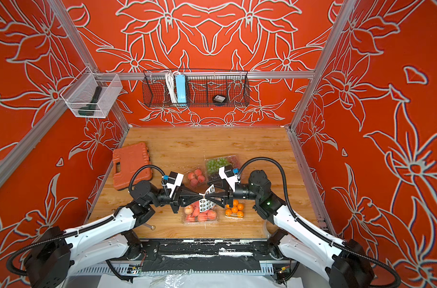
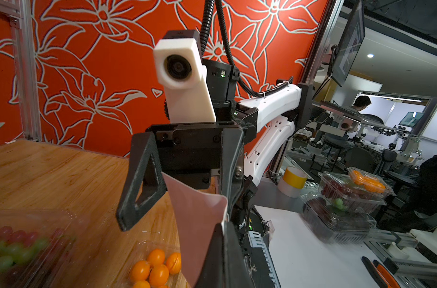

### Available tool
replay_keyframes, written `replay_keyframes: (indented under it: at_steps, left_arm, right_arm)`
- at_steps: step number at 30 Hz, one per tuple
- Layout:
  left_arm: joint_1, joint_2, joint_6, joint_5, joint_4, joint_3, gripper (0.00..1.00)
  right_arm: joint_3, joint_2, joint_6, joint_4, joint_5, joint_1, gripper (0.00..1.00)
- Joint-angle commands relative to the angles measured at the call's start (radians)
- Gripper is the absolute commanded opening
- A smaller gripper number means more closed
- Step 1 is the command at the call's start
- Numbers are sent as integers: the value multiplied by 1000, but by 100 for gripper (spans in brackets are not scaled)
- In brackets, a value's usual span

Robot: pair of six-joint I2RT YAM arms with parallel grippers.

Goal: Label fruit boxes
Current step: Adjust the label sticker.

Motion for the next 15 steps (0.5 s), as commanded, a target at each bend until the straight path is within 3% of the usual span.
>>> replay_keyframes:
  at_steps: [1,15]
  left_arm:
    - [3,3,-10,-2,25,23,0]
    - [3,6,-11,51,31,22,0]
  right_arm:
    - [5,9,-11,36,8,7,67]
    - [19,19,-22,28,6,7,66]
